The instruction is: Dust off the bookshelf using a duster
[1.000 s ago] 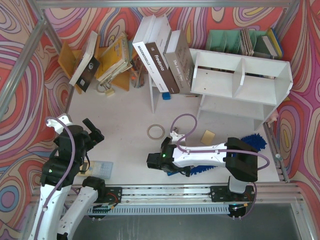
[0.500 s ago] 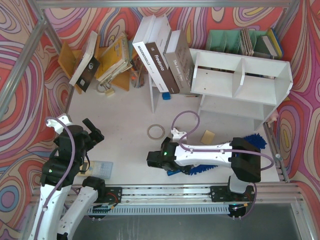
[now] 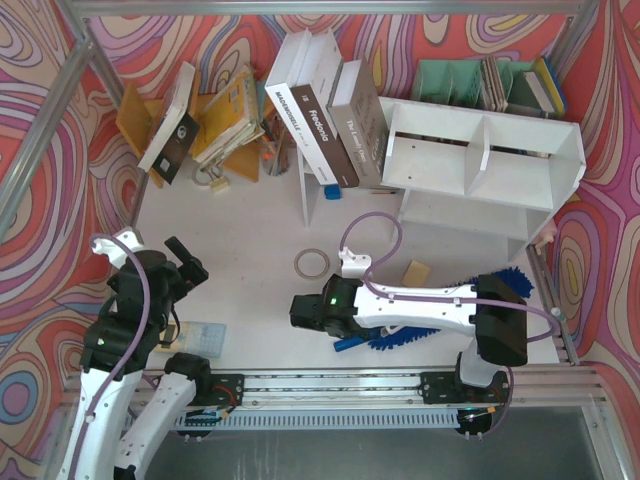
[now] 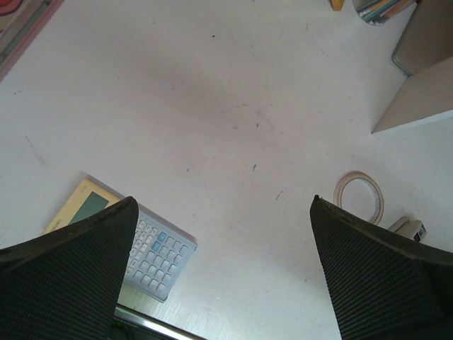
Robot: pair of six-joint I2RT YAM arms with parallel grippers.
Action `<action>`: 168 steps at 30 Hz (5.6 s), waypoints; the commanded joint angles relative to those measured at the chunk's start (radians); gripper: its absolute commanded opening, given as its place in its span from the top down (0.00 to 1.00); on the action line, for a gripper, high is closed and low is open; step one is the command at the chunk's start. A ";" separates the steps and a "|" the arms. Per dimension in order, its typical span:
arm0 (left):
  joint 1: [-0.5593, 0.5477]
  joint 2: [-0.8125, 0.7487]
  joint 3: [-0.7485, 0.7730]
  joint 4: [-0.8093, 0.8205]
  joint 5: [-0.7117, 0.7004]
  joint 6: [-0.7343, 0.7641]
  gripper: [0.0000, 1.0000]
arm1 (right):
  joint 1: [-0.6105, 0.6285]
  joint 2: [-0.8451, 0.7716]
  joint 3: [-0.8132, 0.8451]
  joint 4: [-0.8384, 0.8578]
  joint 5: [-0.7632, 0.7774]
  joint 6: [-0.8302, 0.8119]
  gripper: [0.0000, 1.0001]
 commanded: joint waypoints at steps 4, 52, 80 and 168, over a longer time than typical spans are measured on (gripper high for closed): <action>-0.002 -0.013 -0.013 -0.019 -0.018 -0.006 0.02 | 0.004 -0.012 0.088 0.065 0.070 -0.099 0.89; -0.002 -0.028 -0.014 -0.025 -0.041 -0.013 0.02 | 0.006 0.209 0.249 0.531 -0.126 -0.524 0.62; -0.001 -0.016 -0.014 -0.023 -0.027 -0.012 0.02 | -0.173 -0.367 -0.334 0.222 -0.060 0.182 0.56; -0.002 -0.015 -0.015 -0.020 -0.022 -0.010 0.02 | -0.396 -0.566 -0.530 0.418 -0.099 0.120 0.70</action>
